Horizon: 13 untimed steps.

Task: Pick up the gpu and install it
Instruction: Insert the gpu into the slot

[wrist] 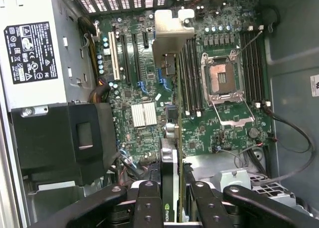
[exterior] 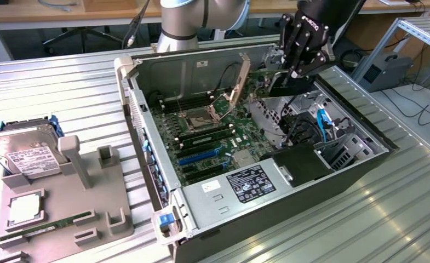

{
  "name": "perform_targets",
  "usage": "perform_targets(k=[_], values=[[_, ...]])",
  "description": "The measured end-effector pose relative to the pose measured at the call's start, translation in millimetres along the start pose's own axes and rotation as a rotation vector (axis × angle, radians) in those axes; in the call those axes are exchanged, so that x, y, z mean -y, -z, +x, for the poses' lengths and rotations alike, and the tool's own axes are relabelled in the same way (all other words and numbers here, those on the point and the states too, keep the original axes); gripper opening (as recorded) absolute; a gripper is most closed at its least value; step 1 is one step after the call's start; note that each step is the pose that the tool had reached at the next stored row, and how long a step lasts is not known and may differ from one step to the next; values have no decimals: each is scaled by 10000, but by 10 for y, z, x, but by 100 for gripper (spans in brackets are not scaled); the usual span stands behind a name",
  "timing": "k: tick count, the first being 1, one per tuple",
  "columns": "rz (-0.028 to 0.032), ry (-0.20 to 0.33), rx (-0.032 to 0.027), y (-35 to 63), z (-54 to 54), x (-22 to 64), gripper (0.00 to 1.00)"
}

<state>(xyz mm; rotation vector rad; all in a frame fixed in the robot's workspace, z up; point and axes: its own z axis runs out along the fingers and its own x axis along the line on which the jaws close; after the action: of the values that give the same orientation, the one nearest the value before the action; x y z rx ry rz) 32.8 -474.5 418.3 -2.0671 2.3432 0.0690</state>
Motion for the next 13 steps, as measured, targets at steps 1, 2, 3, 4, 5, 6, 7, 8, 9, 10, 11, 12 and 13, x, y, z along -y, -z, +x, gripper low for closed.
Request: perform_targets(k=[1, 2, 3, 4, 5, 6, 7, 8, 9, 10, 11, 12, 13], values=[[17, 2, 7, -7, 3, -24, 27], [31, 2, 13, -11, 6, -42, 27], [36, 3, 13, -12, 7, -52, 27], [37, 3, 14, -14, 8, -56, 27], [38, 2, 15, -15, 9, -64, 27], [40, 2, 15, -16, 11, -80, 27], [47, 3, 17, -18, 13, -98, 27], [66, 4, 31, -23, 16, -120, 27], [104, 12, 69, -37, 19, -145, 27], [112, 12, 73, -40, 22, -159, 27], [113, 13, 76, -46, 25, -185, 27], [112, 13, 74, -61, 29, -208, 27], [113, 13, 75, -90, 33, -233, 27]])
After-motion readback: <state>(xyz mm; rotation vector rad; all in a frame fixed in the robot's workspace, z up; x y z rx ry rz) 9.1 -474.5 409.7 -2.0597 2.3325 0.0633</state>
